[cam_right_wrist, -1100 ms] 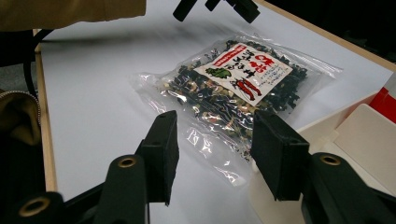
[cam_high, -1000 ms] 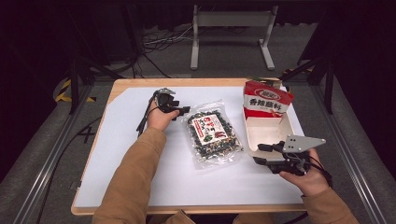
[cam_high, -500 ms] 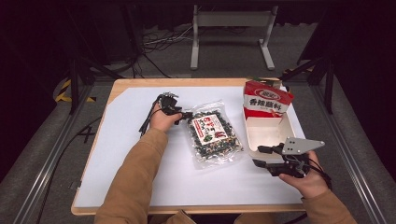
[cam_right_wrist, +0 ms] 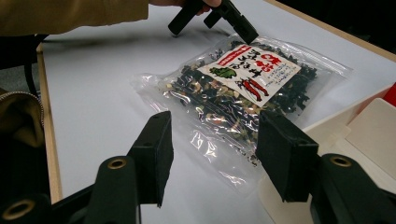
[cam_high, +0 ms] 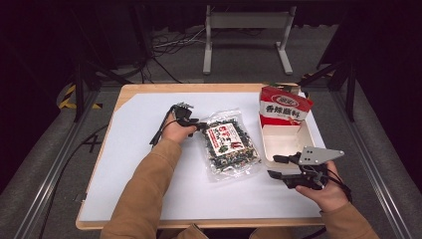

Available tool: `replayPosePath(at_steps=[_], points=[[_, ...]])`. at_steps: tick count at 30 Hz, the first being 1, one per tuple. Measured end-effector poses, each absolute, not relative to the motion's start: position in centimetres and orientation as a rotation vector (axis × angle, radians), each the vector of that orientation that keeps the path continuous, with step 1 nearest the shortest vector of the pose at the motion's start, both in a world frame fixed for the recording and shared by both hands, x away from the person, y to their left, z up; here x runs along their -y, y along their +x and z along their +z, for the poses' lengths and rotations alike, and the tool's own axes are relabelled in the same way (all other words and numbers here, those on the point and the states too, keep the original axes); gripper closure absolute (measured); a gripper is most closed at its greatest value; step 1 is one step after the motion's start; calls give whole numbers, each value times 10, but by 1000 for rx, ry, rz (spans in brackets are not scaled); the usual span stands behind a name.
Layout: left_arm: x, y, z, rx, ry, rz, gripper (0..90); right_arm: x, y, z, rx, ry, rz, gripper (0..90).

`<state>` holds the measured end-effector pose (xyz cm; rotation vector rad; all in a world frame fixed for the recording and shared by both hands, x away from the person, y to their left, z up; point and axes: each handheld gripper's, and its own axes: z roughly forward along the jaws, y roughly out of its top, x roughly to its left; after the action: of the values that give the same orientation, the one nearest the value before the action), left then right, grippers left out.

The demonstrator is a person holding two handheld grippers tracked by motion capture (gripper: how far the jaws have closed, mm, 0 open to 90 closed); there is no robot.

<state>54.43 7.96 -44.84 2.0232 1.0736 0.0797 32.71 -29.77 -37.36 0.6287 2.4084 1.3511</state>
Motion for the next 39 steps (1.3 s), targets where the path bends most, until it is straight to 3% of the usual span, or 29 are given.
replayPosePath(at_steps=[7,27,31,39], points=[[-73,540,-447,-1077,2048,73,719,296,328,-373,-2407,625,1352,456],[-73,537,-439,-1063,2042,106,827,298,327,-373,-2386,624,1355,455],[-75,534,-428,-1040,2013,115,877,299,328,-372,-2378,629,1356,455],[-82,521,-402,-979,1983,136,893,298,328,-371,-2377,623,1354,455]])
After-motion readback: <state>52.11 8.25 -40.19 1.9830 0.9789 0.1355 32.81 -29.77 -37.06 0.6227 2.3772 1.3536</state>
